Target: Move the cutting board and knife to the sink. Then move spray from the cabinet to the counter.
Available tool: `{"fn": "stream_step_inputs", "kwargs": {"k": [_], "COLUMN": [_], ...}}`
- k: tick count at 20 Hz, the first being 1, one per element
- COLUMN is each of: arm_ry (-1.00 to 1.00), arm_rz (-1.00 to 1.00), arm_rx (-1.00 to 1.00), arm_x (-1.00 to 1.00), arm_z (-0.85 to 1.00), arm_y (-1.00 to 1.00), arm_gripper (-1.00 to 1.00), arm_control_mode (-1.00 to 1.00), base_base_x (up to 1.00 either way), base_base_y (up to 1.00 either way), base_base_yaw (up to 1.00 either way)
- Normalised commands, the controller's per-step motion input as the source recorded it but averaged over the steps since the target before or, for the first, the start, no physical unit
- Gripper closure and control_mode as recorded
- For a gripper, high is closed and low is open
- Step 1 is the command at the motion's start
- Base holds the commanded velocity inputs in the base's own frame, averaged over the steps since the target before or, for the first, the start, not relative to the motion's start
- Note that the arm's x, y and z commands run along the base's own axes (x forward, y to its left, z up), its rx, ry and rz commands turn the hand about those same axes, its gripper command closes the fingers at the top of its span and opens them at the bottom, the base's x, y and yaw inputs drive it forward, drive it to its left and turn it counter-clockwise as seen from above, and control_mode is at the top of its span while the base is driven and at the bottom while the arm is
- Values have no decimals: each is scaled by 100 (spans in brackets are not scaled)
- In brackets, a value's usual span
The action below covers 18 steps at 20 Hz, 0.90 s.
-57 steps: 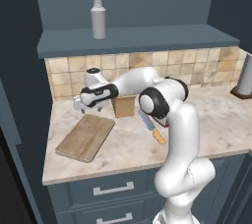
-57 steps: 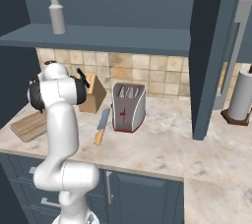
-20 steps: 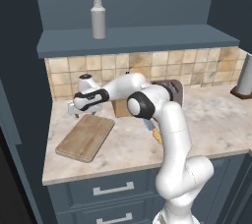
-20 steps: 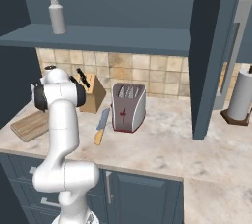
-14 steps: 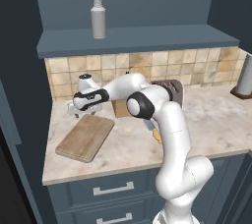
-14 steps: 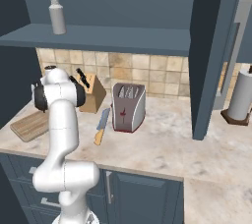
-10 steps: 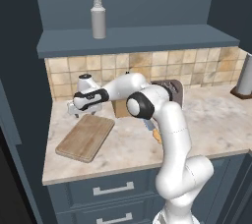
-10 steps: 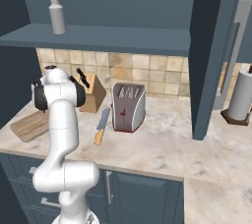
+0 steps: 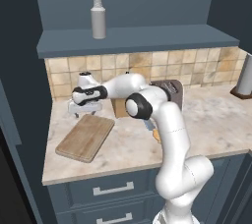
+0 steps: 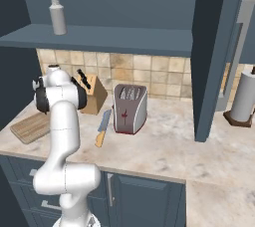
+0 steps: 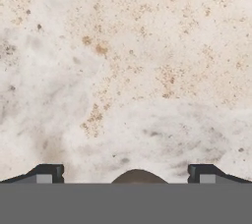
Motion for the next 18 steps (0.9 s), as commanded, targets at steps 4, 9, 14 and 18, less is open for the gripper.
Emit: {"fn": "stream_step_inputs", "kwargs": {"k": [4,9,14,18], "arm_ry": [8,-4,-18,-17], "arm_rz": [0,0,0,0], "arm_rx": [0,0,-1,0], "arm_x": [-31,-42,-47,-56], "arm_z": [-34,-41,-8,0], "arm_y": [0,0,0,0], "arm_gripper": [-100,-100,-100,-100], "arm_control_mode": [-100,-100,-100,-100], "base_base_x": [0,0,0,0], "base_base_y": [0,0,0,0], "base_base_yaw": [0,0,0,0]}}
